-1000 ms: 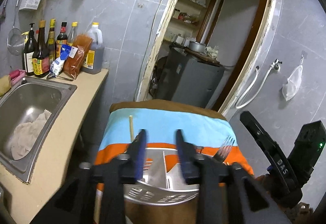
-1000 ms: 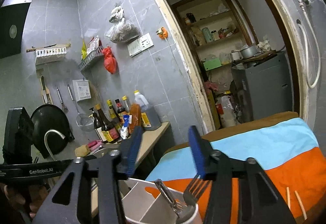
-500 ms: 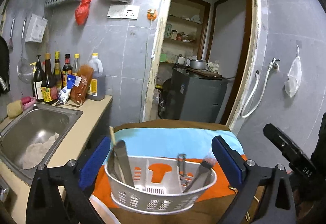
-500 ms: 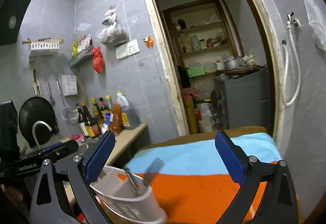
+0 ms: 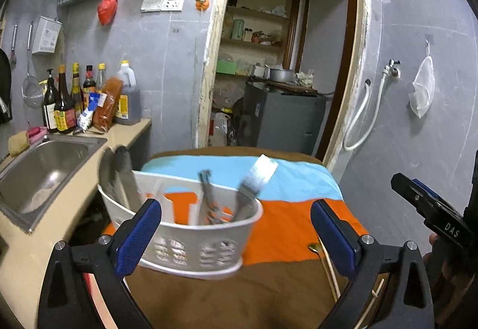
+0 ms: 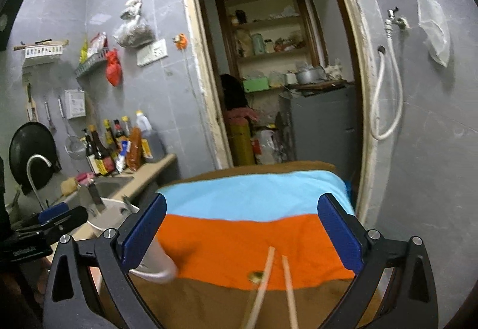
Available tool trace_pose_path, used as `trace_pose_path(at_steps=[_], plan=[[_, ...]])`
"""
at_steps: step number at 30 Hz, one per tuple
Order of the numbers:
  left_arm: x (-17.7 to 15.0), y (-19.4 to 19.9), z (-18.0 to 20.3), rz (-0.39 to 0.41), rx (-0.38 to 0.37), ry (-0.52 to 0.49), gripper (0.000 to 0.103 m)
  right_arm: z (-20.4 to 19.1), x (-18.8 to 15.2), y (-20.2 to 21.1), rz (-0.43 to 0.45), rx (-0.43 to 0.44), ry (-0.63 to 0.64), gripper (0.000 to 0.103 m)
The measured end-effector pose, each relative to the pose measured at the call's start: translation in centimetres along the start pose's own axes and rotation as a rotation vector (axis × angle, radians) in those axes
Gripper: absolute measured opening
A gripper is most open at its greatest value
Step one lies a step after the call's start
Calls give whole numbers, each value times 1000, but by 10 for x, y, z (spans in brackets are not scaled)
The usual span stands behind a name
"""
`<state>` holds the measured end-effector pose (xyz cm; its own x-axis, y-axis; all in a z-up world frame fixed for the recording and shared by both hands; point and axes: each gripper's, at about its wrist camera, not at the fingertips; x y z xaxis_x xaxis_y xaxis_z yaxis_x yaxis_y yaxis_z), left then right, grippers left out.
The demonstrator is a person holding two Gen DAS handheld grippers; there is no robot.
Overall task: Organize utensils
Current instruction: 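Lower the left tool onto the gold spoon while the right tool closes on a chopstick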
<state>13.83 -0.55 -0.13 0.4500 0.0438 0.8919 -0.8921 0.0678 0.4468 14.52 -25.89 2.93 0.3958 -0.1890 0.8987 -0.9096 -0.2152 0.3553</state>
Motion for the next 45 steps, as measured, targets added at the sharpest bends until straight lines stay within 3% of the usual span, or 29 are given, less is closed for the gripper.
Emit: trace_pose_path(at_steps=[9, 17, 20, 21, 25, 27, 29, 31, 35, 45], plan=[[-22, -29, 45, -108, -14, -6, 101, 65, -19, -27, -166, -63, -30, 100], [-43, -70, 70, -260, -27, -13, 100, 102, -48, -75, -364, -35, -46, 99], [-49, -86, 78, -310, -54, -23, 89, 109, -60, -91, -413, -2, -50, 98], [-50, -91, 80, -327, -63, -24, 82, 109, -65, -95, -430, 9, -48, 96], [-61, -117, 87, -421, -135, -1, 65, 110, -79, -116, -507, 68, -35, 70], [-66, -127, 91, -453, -165, -1, 51, 107, -83, -125, -538, 99, -18, 59], [-70, -136, 96, -482, -193, -5, 45, 102, -88, -134, -570, 134, 9, 47], [-73, -143, 102, -509, -214, -9, 40, 96, -90, -139, -587, 157, 30, 41], [-75, -151, 110, -525, -230, -27, 35, 84, -96, -147, -616, 187, 80, 34], [-73, -168, 121, -564, -252, -69, 26, 88, -95, -152, -641, 187, 93, 30]])
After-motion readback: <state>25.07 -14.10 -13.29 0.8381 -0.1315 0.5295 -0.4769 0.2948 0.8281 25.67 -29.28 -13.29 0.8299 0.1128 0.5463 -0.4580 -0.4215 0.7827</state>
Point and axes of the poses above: each gripper's, at about its wrist camera, not at the fingertips, and y roughly against the way its jaws point, z to its right, x to its top, and after that the axes turned 5 degrees about -y, right-handed
